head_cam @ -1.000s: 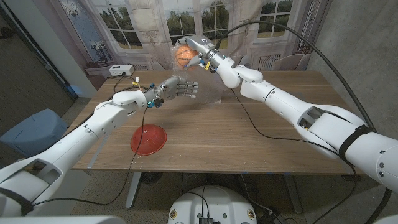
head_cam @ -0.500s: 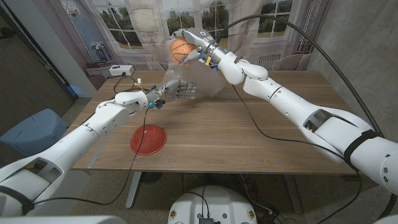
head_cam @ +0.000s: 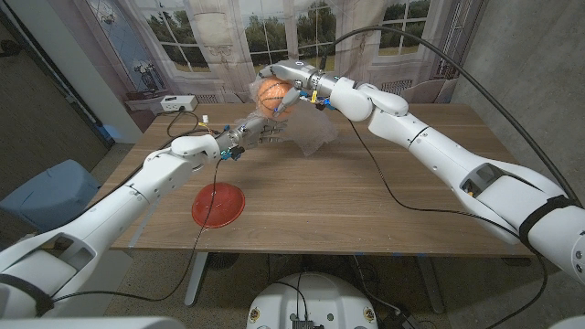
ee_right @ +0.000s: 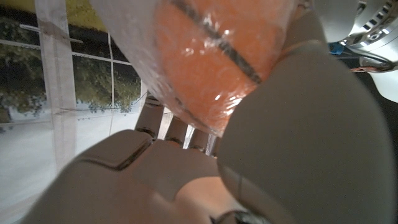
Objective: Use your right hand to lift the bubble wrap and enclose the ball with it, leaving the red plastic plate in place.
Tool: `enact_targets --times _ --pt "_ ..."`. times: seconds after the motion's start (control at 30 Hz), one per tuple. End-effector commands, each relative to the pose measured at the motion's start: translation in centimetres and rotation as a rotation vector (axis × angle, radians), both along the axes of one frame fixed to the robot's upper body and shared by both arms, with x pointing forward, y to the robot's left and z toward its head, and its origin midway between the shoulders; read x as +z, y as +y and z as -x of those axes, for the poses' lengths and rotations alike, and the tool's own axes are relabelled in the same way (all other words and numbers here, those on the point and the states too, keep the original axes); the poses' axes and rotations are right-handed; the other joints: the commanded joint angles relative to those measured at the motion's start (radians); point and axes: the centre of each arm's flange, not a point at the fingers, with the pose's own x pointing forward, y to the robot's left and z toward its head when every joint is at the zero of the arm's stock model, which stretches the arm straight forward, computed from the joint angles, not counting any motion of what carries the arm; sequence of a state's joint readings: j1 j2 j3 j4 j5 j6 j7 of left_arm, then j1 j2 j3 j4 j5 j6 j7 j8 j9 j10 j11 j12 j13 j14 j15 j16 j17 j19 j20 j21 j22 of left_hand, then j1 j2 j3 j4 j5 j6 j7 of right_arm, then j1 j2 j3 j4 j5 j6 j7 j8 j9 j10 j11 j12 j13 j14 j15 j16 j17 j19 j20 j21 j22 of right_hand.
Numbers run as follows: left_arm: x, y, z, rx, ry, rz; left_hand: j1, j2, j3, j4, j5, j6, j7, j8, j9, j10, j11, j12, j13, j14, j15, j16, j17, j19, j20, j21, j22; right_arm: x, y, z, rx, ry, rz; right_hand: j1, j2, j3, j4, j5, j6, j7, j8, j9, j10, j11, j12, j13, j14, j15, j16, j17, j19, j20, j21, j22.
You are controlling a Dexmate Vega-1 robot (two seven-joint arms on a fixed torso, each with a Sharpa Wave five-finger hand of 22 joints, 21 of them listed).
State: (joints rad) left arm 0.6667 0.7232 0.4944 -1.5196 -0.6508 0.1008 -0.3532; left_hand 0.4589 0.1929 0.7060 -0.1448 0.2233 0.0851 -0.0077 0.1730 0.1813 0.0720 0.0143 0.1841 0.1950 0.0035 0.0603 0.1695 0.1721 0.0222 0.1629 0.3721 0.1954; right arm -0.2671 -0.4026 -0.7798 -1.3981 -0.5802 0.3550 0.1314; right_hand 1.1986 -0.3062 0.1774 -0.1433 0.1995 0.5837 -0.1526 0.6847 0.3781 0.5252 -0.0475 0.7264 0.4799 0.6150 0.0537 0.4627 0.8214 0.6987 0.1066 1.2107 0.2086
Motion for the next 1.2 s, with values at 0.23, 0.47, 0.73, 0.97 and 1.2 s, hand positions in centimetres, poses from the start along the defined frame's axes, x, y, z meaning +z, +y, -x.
enact_targets --times 0.23,0.47,0.73,0.97,1.2 --pt "1.5 -0.5 0.3 0.056 -0.123 -0.232 -0.144 -0.239 -0.208 0.006 -0.045 -0.261 -0.019 0.000 0.004 -0.246 0.078 0.004 0.009 -0.224 0.070 0.006 0.007 -0.236 0.026 -0.120 0.007 -1.0 -2.6 -1.1 -0.061 0.100 0.054 0.390 0.416 0.016 0.001 -0.009 0.243 0.240 0.007 0.010 0.093 0.093 0.002 0.016 0.395 -0.241 0.003 0.020 0.126 -0.335 0.009 -0.005" --pt "1.1 0.1 0.2 0.232 -0.096 -0.257 -0.042 -0.083 -0.135 -0.006 -0.030 -0.251 0.006 0.030 0.004 -0.219 0.053 0.038 0.010 -0.180 0.063 0.024 0.004 -0.179 0.048 -0.103 0.011 -0.1 -5.1 -1.9 -0.096 0.032 -0.048 0.389 0.417 0.020 0.001 -0.012 0.240 0.245 0.003 0.005 0.094 0.084 0.002 0.020 0.388 -0.243 -0.001 0.026 0.120 -0.334 0.012 -0.008" --pt "-0.3 2.0 0.9 0.486 -0.057 -0.454 -0.018 -0.062 -0.121 -0.016 -0.022 -0.253 -0.001 0.023 0.003 -0.233 0.021 0.030 0.006 -0.198 0.046 0.011 0.003 -0.198 0.032 -0.113 0.010 -1.0 -5.9 -2.1 -0.148 -0.061 -0.039 0.389 0.413 0.023 -0.002 -0.013 0.234 0.230 -0.001 0.002 0.087 0.072 -0.006 0.016 0.380 -0.246 -0.007 0.033 0.112 -0.335 0.016 -0.009" --pt "-1.8 4.2 0.9 0.536 -0.009 -0.513 -0.015 -0.111 -0.142 -0.027 -0.029 -0.312 0.014 0.009 0.004 -0.279 0.000 0.017 0.007 -0.246 0.033 0.004 0.004 -0.229 0.004 -0.129 0.009 -3.2 -6.2 -2.9 -0.147 0.013 0.020 0.393 0.416 0.029 -0.004 -0.014 0.233 0.227 -0.004 -0.001 0.089 0.074 -0.010 0.013 0.378 -0.249 -0.011 0.037 0.106 -0.335 0.018 -0.010" --pt "-2.6 5.1 1.9 0.525 -0.041 -0.473 -0.014 -0.120 -0.148 -0.023 -0.032 -0.340 0.031 0.006 0.004 -0.294 0.000 0.016 0.008 -0.265 0.022 0.004 0.004 -0.247 -0.008 -0.136 0.010 -8.4 -6.1 -2.8 -0.175 0.096 0.180 0.395 0.415 0.034 -0.006 -0.017 0.240 0.219 0.000 0.000 0.095 0.064 -0.007 0.016 0.385 -0.250 -0.013 0.041 0.105 -0.335 0.025 -0.011"
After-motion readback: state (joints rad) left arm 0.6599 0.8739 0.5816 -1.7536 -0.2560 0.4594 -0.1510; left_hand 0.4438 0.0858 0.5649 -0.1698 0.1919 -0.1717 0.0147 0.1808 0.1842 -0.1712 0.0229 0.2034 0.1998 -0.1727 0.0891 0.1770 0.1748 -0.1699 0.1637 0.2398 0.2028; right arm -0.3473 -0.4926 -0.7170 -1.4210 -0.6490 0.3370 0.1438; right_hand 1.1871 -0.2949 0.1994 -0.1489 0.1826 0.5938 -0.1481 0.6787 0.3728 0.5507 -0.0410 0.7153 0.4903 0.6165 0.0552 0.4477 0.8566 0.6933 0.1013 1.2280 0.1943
